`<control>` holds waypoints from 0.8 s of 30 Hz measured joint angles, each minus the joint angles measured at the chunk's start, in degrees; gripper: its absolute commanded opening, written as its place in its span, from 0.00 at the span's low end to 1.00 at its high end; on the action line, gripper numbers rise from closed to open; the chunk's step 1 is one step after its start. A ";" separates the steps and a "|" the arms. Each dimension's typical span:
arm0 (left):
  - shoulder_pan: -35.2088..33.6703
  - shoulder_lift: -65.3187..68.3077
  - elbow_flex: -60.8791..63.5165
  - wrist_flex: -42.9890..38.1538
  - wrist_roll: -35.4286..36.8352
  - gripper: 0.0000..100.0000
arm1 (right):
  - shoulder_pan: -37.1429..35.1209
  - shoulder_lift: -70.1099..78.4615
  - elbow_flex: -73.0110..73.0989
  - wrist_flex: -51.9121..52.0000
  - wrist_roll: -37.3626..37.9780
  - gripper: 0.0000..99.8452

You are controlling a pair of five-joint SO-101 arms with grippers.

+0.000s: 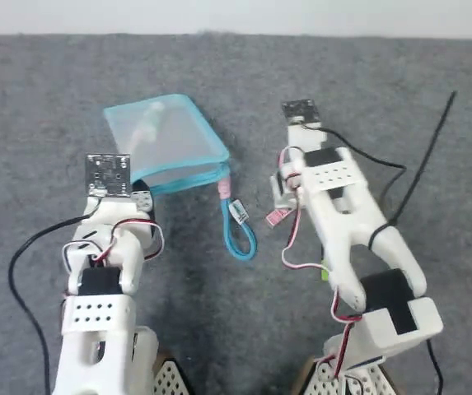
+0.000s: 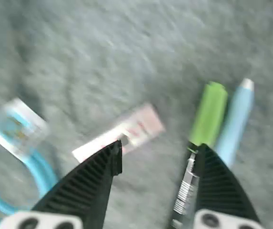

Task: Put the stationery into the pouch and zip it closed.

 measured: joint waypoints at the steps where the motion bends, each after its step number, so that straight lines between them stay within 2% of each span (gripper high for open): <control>1: 0.35 0.00 0.00 0.00 0.00 0.01 | -0.79 0.00 0.00 -1.14 -2.11 0.17; 6: 0.70 0.00 0.00 0.00 0.00 0.01 | -1.67 0.26 0.00 -3.60 -14.42 0.17; 9: 0.70 0.00 0.00 0.00 0.00 0.01 | -1.67 3.69 -0.35 -3.78 -17.85 0.17; 20: 0.70 0.00 0.00 0.00 0.00 0.01 | -0.70 9.32 -1.05 -3.69 -18.37 0.15; 24: 0.70 0.00 0.00 0.00 0.00 0.01 | 4.84 9.32 -3.43 0.62 -10.73 0.07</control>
